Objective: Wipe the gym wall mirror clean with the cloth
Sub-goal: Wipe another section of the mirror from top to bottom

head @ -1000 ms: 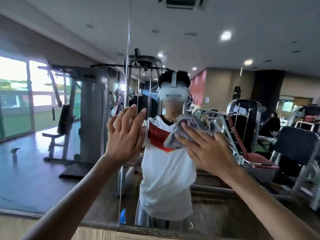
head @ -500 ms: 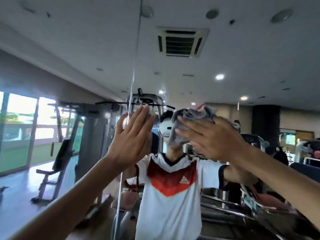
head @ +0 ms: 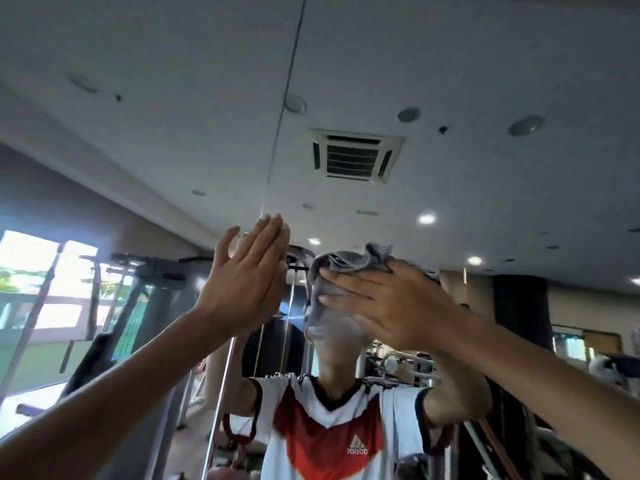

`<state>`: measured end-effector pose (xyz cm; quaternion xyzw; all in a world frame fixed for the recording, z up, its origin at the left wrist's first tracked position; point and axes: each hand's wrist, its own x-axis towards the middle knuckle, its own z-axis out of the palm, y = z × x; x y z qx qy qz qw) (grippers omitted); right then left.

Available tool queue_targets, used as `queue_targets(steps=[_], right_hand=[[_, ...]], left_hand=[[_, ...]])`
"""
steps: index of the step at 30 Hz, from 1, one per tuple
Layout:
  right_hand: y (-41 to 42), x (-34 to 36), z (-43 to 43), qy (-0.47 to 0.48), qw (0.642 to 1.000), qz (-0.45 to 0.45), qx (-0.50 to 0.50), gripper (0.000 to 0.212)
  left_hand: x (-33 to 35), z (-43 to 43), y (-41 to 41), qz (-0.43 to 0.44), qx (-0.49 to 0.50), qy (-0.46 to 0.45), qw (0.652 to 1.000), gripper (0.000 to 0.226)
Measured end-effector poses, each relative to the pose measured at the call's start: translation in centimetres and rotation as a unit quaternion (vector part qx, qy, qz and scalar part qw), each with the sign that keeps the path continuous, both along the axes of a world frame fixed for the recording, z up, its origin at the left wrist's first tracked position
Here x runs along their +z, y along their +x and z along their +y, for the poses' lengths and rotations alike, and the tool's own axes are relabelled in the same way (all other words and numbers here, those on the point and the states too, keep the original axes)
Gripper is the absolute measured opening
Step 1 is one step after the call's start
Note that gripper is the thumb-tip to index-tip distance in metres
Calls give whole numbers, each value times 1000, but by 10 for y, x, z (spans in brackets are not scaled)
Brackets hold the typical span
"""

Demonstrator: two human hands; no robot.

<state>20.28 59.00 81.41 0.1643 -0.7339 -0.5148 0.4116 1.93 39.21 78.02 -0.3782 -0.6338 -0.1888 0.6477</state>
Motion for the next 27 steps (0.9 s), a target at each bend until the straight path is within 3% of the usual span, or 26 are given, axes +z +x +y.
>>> queue_targets(steps=[3,8,10,14,16,19,24,27], right_hand=[[15,53,20,-110,990,86,6,51],[-19,94,-13,-274,934,227,34,59],[-29,82,-22,-254,945,202,36,57],[2,62,3,-47,999,0,-3,50],[26,71,26,-7,1000,-10,-6,49],[36,108,41,-111,991,78,-1,52],[-14,157,-6,-268,929,254,26,58],[-47,142,-36,-263,934,239,22,55]], left_hand=[[11,0,5,15,7,-4,1000,59],[47,6,13,15,18,-9,1000,61],[62,11,17,8,1,6,1000,65],[76,23,17,10,-44,37,998,69],[74,30,14,0,-66,45,997,67],[69,34,11,-1,-76,58,995,67],[68,31,12,-15,-84,50,995,73],[66,31,13,-28,-81,59,995,75]])
